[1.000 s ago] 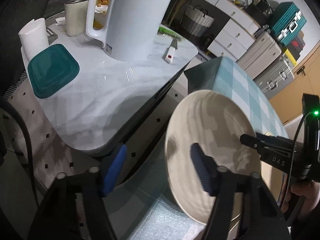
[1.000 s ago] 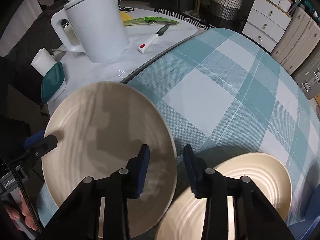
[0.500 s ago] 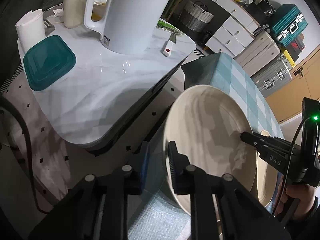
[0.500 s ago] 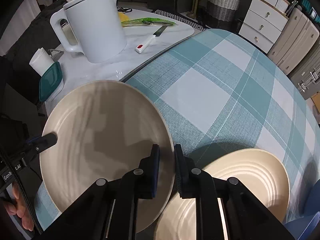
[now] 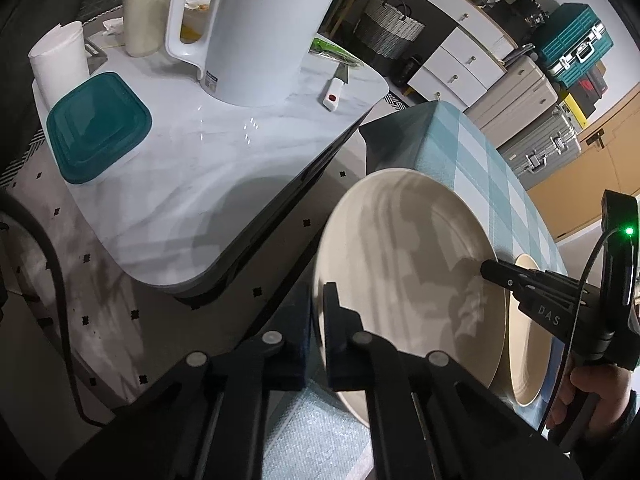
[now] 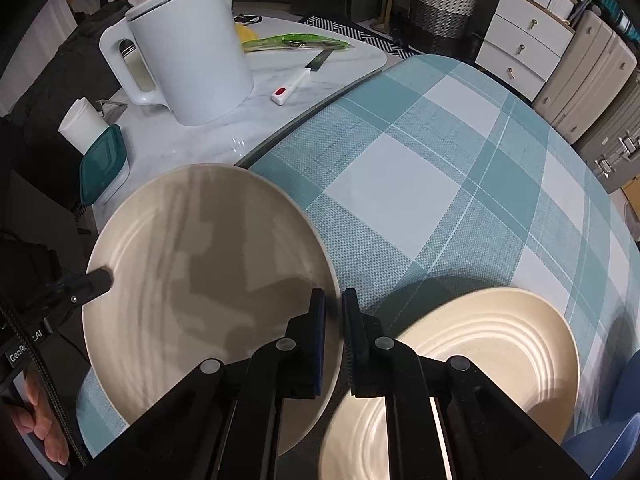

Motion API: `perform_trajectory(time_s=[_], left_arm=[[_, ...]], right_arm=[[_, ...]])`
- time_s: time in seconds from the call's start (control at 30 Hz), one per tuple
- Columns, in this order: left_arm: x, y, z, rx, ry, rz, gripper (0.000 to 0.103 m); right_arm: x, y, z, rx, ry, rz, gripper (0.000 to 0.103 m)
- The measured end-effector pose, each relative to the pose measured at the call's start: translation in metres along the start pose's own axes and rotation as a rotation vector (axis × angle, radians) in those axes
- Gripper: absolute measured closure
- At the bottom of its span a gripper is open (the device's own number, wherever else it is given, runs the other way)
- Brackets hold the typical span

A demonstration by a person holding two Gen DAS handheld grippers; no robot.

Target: Organize plates and bowls

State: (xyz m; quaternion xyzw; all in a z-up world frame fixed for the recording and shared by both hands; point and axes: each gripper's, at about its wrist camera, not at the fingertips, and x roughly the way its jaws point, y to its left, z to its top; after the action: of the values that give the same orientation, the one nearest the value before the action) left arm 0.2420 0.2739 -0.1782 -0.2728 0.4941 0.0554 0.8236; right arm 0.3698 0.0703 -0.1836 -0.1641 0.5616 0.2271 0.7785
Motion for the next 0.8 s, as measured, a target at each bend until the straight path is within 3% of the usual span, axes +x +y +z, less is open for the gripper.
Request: perform_trajectory(time_s=[0.8], left_arm=[[-0.02,0.0,0.001,-0.043,0.003,-0.097,0.101]], right_arm=[[-0.03,-0.002,0.005,0.036,0.007,-0.019,0.094]])
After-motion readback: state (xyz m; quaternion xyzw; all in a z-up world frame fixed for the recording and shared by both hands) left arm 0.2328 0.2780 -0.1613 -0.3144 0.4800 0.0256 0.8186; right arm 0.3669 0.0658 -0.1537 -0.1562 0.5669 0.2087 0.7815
